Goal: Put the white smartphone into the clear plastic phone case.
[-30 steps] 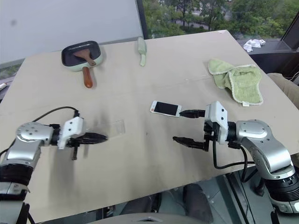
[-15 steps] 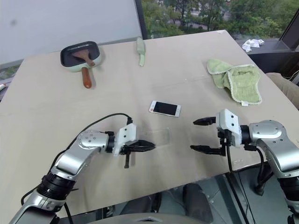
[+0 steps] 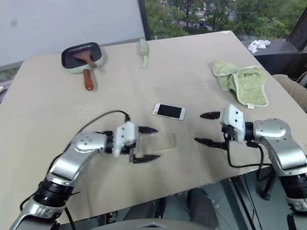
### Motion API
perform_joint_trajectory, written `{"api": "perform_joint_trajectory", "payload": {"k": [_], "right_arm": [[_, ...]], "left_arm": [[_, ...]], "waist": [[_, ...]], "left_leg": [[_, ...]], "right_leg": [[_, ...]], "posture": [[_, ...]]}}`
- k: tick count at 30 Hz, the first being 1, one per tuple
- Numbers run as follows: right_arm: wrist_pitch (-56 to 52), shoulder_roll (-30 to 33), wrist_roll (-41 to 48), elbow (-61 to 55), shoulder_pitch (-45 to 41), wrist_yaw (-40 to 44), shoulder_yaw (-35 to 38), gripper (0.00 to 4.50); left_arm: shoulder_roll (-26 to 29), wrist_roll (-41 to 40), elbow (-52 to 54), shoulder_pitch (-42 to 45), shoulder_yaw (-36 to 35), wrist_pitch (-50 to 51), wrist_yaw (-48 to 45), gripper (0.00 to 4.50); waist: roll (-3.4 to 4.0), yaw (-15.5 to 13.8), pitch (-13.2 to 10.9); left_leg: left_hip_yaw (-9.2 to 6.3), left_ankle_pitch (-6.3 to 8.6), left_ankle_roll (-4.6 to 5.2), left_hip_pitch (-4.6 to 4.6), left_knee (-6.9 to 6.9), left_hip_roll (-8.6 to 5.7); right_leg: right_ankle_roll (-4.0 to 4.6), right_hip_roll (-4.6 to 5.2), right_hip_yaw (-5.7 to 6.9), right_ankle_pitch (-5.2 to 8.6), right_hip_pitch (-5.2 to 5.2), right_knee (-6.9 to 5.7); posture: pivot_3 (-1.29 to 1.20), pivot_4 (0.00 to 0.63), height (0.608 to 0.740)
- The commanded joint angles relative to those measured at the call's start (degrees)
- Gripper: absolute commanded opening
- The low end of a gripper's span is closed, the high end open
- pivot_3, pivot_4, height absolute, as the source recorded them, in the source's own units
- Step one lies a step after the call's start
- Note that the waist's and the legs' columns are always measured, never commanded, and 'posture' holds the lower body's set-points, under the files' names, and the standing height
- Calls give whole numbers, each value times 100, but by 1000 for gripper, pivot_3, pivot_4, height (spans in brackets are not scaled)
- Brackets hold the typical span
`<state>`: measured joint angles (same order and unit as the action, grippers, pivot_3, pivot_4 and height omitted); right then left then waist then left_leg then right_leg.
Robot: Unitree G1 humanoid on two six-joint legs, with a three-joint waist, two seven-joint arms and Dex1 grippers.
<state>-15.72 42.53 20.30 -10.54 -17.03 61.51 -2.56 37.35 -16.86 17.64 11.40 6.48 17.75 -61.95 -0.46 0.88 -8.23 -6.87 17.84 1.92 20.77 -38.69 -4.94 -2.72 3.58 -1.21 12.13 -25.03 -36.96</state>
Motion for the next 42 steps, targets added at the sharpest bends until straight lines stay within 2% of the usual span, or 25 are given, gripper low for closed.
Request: {"api": "perform_joint_trajectory", "payload": {"k": [1,4,7,13,20,27,30,34,36,38,39,42], "right_arm": [[-324,-320,-99,157,-399,-364,-169,4500],[-199,-616,-376,725,-785,-354,-491,4500],[129,-997,-643,1602,-1251,-288,-778,4500],[1012,-1755,-1197,3717,-2367,-255,-1062,4500],[1573,-2160,-1679,5318,-3091,76,-1240,4500],[1974,-2589,-2291,6469,-3654,-204,-1410,4500],[1997,-2660,-2434,6751,-3776,-65,-1454,4500],[1968,-2683,-2496,6887,-3832,114,-1449,3170],[1924,-2661,-2483,6878,-3818,293,-1436,2733],[1847,-2652,-2418,6830,-3797,480,-1380,2062],[1817,-2649,-2387,6799,-3786,546,-1347,1476],[1854,-2630,-2307,6650,-3749,638,-1248,286]], "left_arm": [[379,-790,674,-380,-1083,518,123,4486],[613,-1210,1066,-898,-1898,957,367,4486],[559,-1558,1351,-1322,-2630,1309,803,4486],[255,-2114,2373,-2039,-3379,1982,1894,4486],[182,-2389,3208,-2946,-3737,2393,2483,4486],[379,-2413,3241,-3253,-3866,2468,2587,4486],[424,-2447,3224,-3287,-3837,2466,2591,4486],[471,-2475,3179,-3266,-3799,2468,2558,4500],[501,-2465,3142,-3259,-3770,2461,2521,4500],[523,-2465,3108,-3253,-3755,2450,2484,4500],[531,-2463,3088,-3251,-3747,2442,2465,4500],[555,-2401,2993,-3242,-3689,2382,2382,4500]], "waist": [[0,8,0],[1,-10,-1],[-3,-25,-1],[-2,-2,-1],[-2,23,-1],[-5,147,2],[-5,168,2],[-5,168,3],[-4,167,5],[-3,159,4],[-3,156,4],[-1,150,2]], "left_leg": [[-1,0,0,0,0,0],[-1,0,0,1,5,0],[-3,0,0,2,4,-2],[-1,0,0,2,4,-2],[8,0,-1,-3,13,-1],[16,-3,-6,-23,20,9],[31,-3,-7,-69,37,12],[39,-2,-8,-108,43,18],[40,-2,-8,-122,42,18],[37,-1,-8,-141,42,18],[37,-1,-7,-149,42,18],[35,-1,-7,-152,43,18]], "right_leg": [[0,0,1,0,-1,0],[0,0,1,0,-2,5],[0,2,7,0,1,10],[1,1,4,0,0,10],[2,-2,-6,0,-1,11],[13,-15,-15,-6,7,7],[13,-22,-20,-6,39,8],[14,-27,-27,-6,74,10],[14,-29,-27,-6,88,10],[14,-29,-26,-6,110,11],[15,-29,-25,-6,121,12],[15,-29,-25,-5,125,13]], "posture": [[0,150,740],[0,150,740],[0,150,740],[0,150,740],[0,150,740],[0,150,740],[0,150,740],[0,150,740],[0,150,740],[0,150,740],[0,150,740],[0,150,740]]}}
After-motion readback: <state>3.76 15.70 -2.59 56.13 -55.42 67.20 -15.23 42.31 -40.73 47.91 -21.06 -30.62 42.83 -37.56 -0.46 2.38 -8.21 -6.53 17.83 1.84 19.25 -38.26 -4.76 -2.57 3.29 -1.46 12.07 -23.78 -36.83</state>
